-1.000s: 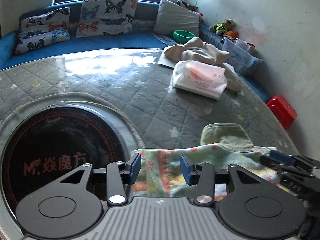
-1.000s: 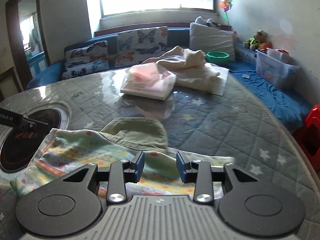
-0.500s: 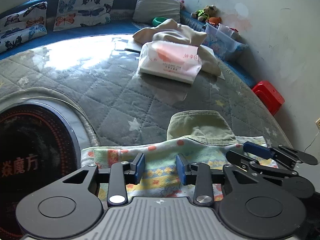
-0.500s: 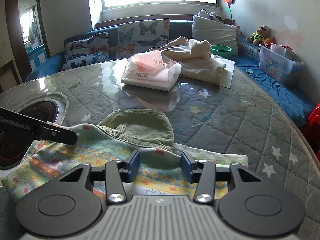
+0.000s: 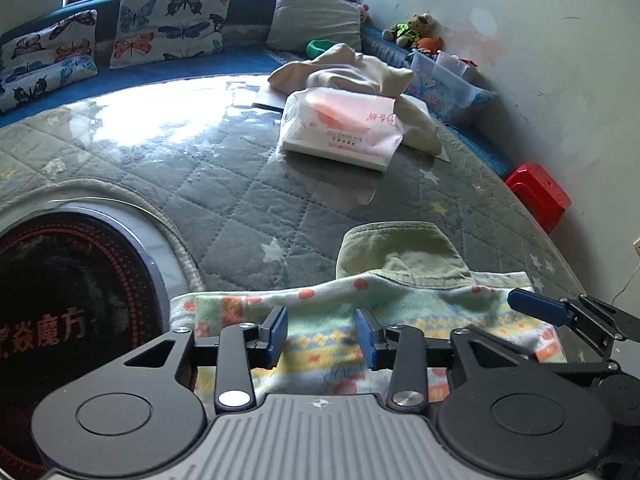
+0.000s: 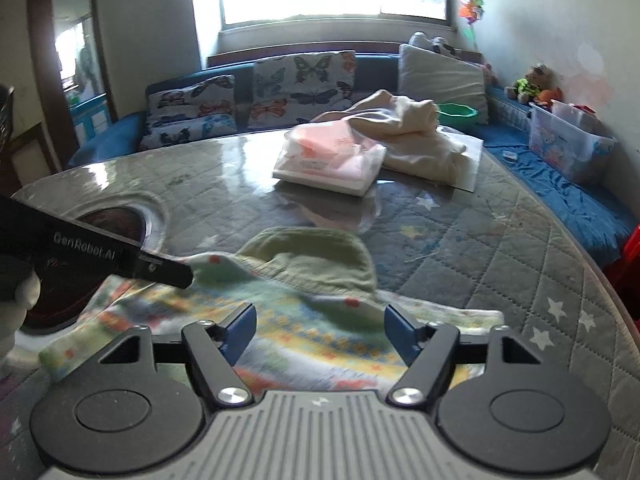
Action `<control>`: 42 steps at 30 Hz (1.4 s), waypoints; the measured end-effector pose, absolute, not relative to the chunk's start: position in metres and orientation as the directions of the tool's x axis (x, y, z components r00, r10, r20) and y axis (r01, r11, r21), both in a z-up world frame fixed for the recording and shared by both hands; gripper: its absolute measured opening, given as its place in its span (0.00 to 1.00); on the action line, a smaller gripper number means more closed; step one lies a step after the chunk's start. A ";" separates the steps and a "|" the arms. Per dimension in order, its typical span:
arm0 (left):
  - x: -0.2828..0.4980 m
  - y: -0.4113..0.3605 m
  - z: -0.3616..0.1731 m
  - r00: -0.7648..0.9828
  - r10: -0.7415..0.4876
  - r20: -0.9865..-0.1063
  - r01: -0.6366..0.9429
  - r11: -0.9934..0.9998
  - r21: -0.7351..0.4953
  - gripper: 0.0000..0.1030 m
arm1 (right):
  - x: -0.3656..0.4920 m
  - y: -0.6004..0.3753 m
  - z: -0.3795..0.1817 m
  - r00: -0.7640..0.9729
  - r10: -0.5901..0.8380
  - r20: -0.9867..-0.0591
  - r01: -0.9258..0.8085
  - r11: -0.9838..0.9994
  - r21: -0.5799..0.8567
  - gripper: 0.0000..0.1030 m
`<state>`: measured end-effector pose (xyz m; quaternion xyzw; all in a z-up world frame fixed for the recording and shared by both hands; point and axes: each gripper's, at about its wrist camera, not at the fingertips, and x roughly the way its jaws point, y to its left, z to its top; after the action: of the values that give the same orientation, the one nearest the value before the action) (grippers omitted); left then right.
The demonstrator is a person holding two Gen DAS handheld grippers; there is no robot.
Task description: Fold clothes
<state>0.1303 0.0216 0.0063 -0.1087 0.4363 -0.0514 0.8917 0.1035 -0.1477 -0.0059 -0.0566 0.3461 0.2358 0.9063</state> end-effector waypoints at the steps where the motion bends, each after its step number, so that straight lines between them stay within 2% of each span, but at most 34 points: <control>1: 0.126 0.022 0.008 0.616 -0.183 -0.767 0.000 0.973 -0.232 0.43 | 0.099 -0.146 -0.006 0.644 0.392 -0.656 -0.477 0.877 0.055 0.75; 10: 0.072 0.022 0.011 0.622 -0.197 -0.758 0.086 0.979 -0.183 0.43 | 0.056 -0.132 -0.008 0.628 0.404 -0.665 -0.565 0.824 -0.032 0.79; 17: 0.045 0.021 0.000 0.624 -0.152 -0.767 0.105 0.988 -0.110 0.45 | 0.031 -0.125 -0.018 0.636 0.379 -0.672 -0.589 0.801 -0.106 0.80; 28: 0.031 0.032 -0.001 0.629 -0.144 -0.764 0.062 0.989 -0.136 0.48 | 0.025 -0.146 -0.011 0.655 0.363 -0.663 -0.538 0.840 -0.071 0.81; 32: 0.025 0.034 0.003 0.641 -0.144 -0.754 0.046 0.988 -0.150 0.56 | 0.025 -0.152 -0.011 0.660 0.361 -0.659 -0.517 0.854 -0.050 0.83; 35: 0.020 0.033 0.005 0.644 -0.125 -0.755 0.027 0.990 -0.141 0.68 | 0.026 -0.153 -0.017 0.652 0.355 -0.671 -0.508 0.861 -0.038 0.86; 37: 0.017 0.035 0.006 0.647 -0.111 -0.755 0.011 0.991 -0.136 0.70 | 0.026 -0.156 -0.016 0.656 0.357 -0.665 -0.494 0.869 -0.019 0.93; 42: 0.009 0.038 0.011 0.664 -0.086 -0.743 -0.014 0.992 -0.127 0.83 | 0.023 -0.161 -0.007 0.688 0.359 -0.631 -0.460 0.888 0.005 1.00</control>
<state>0.0086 0.0375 0.0105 -0.0609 0.4093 -0.0196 0.9101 0.0234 -0.1613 -0.0071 -0.0768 0.3258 0.2237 0.9154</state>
